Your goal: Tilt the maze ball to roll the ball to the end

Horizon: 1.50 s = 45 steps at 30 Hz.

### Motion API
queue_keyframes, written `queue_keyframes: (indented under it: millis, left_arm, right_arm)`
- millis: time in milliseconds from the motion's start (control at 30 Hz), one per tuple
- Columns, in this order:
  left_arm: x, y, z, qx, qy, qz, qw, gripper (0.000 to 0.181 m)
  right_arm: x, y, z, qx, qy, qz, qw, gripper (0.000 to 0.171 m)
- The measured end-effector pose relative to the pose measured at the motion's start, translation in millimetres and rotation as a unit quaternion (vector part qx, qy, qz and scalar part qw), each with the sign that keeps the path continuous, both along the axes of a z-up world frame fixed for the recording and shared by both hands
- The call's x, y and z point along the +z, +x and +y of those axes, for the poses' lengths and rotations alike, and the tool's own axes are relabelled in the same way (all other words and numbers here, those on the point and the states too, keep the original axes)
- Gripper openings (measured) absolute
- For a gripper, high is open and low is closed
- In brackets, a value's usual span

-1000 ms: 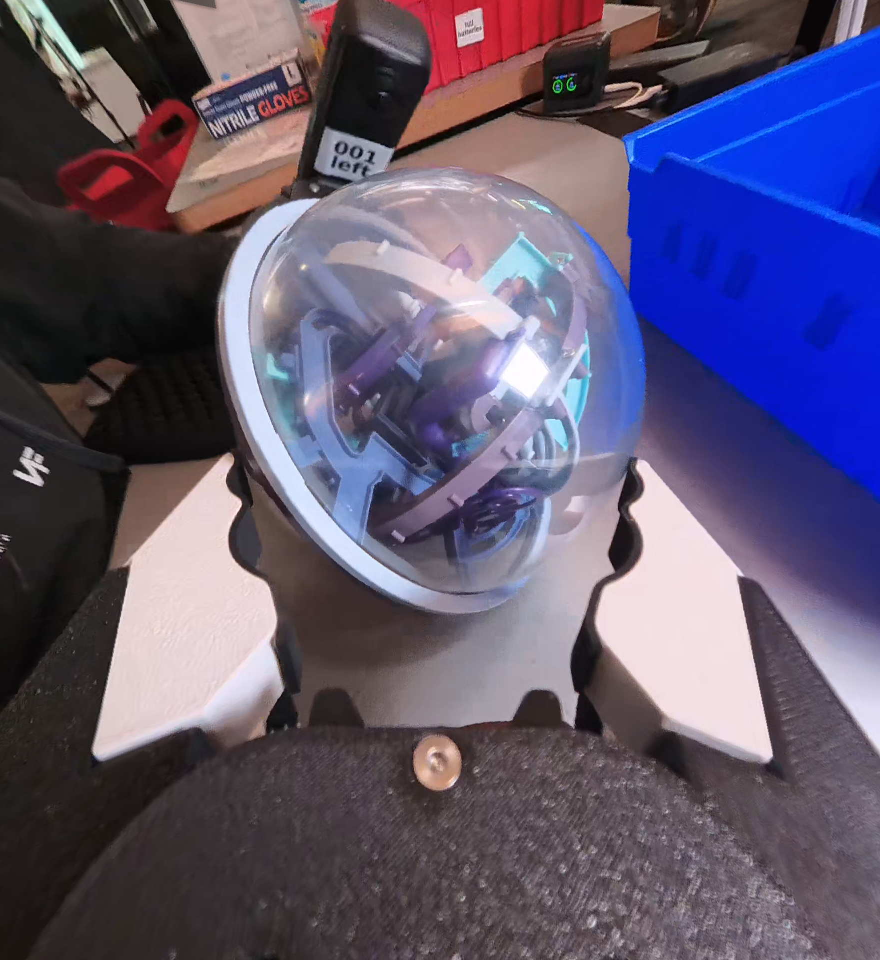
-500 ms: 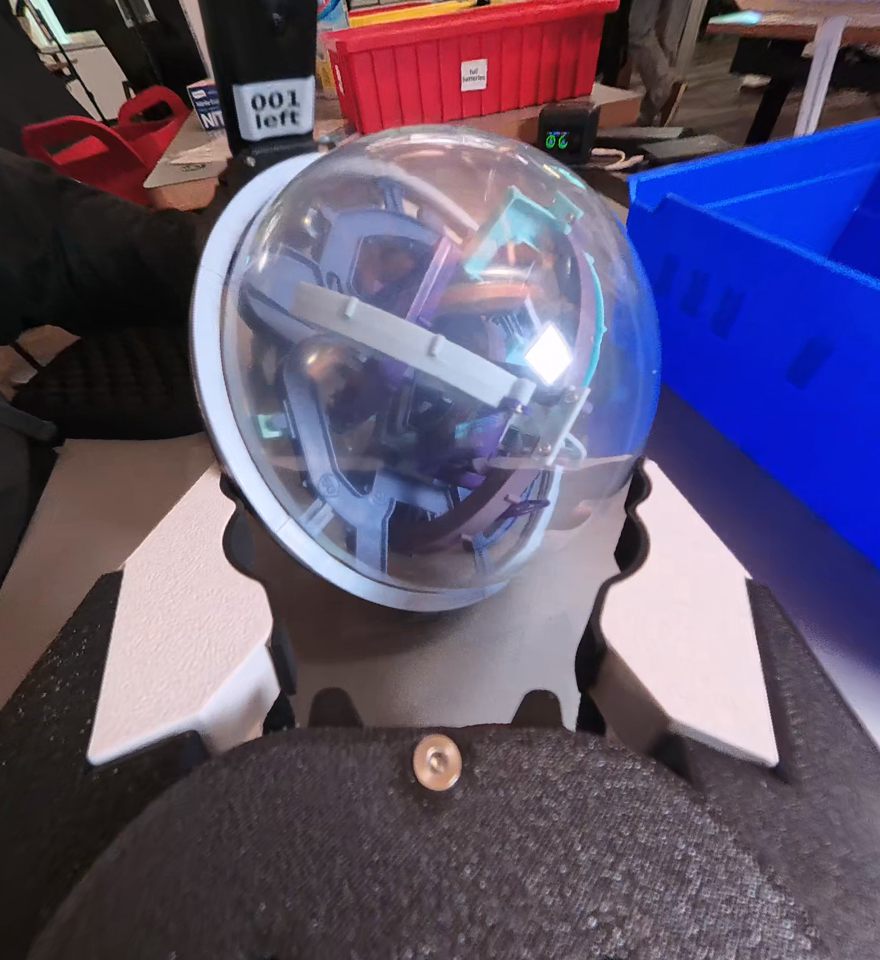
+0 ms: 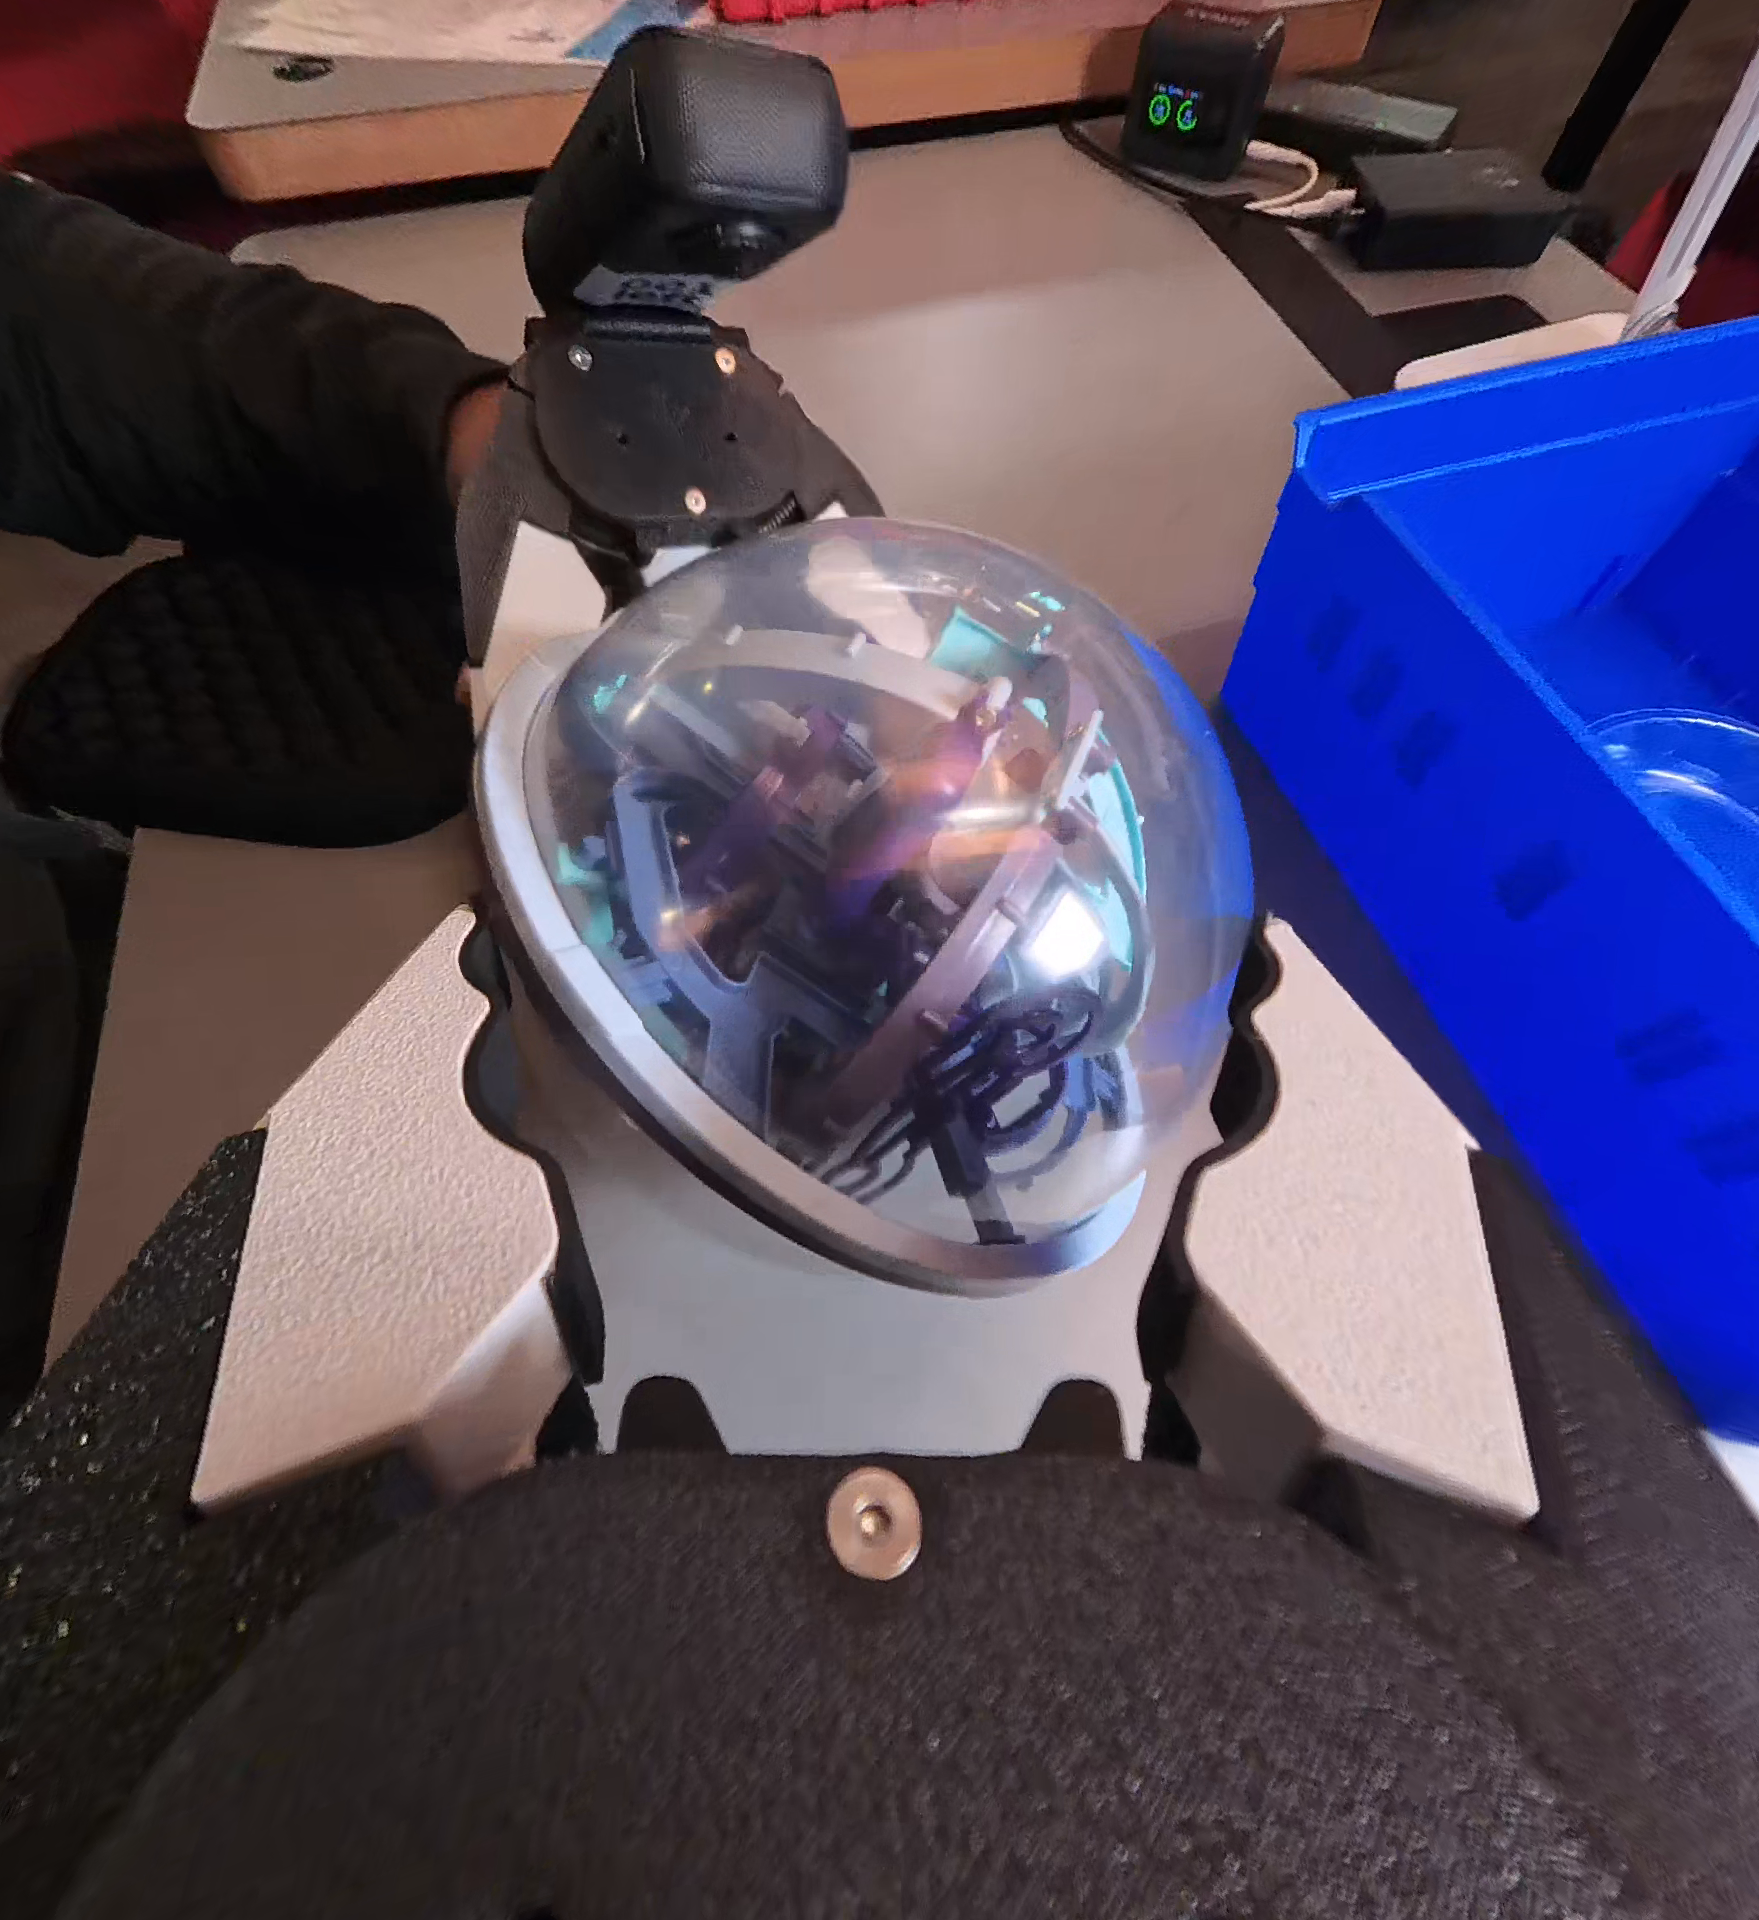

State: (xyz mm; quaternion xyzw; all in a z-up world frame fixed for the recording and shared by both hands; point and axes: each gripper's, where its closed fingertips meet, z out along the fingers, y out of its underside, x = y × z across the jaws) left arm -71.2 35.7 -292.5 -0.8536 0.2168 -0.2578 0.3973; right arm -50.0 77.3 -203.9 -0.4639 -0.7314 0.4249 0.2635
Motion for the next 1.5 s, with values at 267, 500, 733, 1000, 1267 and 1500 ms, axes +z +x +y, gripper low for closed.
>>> queue_keyframes:
  millis: [267, 500, 733, 1000, 1267, 1500]
  left_arm:
    - [60, -21, 17, 0.031, 0.208, 0.066, 0.975, 0.145]
    - [50, -33, 24, 0.065, 0.178, 0.029, 0.982, 0.141]
    - [49, -25, 27, 0.068, 0.135, -0.068, 0.986, 0.137]
    - [29, 8, 12, 0.018, 0.030, -0.141, 0.989, 0.131]
    - [62, -23, 17, 0.027, 0.205, 0.003, 0.978, 0.142]
    - [53, -26, 30, 0.026, 0.165, -0.050, 0.985, 0.148]
  right_arm:
    - [14, -37, -6, 0.020, 0.016, -0.066, 0.998, 0.123]
    - [36, -35, 12, -0.034, 0.018, 0.039, 0.998, 0.136]
    - [-42, -6, 23, -0.079, 0.006, 0.057, 0.995, 0.138]
    - [-18, 4, 13, -0.051, 0.032, 0.047, 0.997, 0.142]
    - [-9, 4, 13, -0.034, 0.020, 0.008, 0.999, 0.131]
    - [-10, -18, 13, -0.020, 0.024, -0.011, 0.999, 0.131]
